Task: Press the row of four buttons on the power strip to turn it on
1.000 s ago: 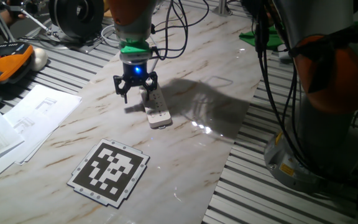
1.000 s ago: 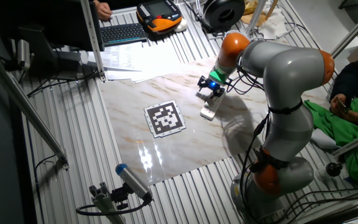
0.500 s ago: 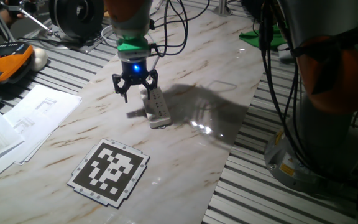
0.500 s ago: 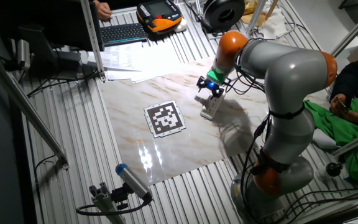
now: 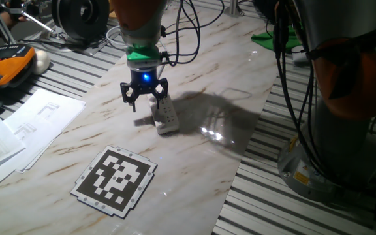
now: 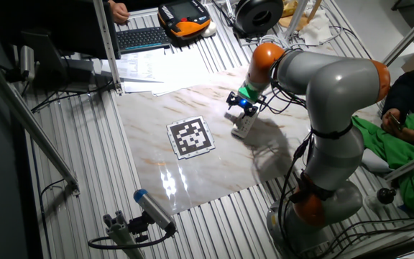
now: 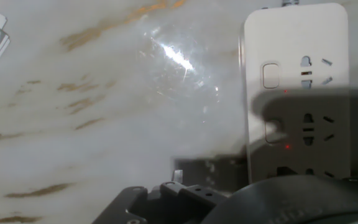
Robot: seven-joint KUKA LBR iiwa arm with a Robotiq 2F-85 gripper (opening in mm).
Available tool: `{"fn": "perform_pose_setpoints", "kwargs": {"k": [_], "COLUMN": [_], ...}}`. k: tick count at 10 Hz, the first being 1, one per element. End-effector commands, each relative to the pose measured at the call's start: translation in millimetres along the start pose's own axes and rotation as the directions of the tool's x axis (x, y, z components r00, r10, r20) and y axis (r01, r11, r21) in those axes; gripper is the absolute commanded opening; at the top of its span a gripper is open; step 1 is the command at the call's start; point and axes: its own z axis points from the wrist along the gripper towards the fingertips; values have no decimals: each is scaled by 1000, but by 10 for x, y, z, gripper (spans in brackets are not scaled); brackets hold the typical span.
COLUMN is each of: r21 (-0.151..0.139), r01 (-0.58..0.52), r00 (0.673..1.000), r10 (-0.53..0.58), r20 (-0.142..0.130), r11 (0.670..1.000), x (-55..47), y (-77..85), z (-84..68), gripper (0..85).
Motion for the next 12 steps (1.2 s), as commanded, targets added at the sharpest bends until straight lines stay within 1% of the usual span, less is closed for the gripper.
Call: {"fn": "perform_pose_setpoints", "kwargs": {"k": [1,2,4,5,9,11,12], "r21": [-3,-4,-9,-15,-19,-20,-24], "r01": [0,-3,-3,-2,2,2,2], "r00": [1000,1000,1000,1000,1000,1000,1000], "r10": [0,3,3,2,-1,-1,-1], "r20": [-1,-2,-1,2,11,16,14], "r11": [1000,1000,1000,1000,1000,1000,1000], "x": [17,36,40,45,103,91,79], "y": [-3,-7,-7,-9,-42,-34,-27], "z": [0,7,47,68,133,185,230], "gripper": [680,680,680,680,680,680,680]}}
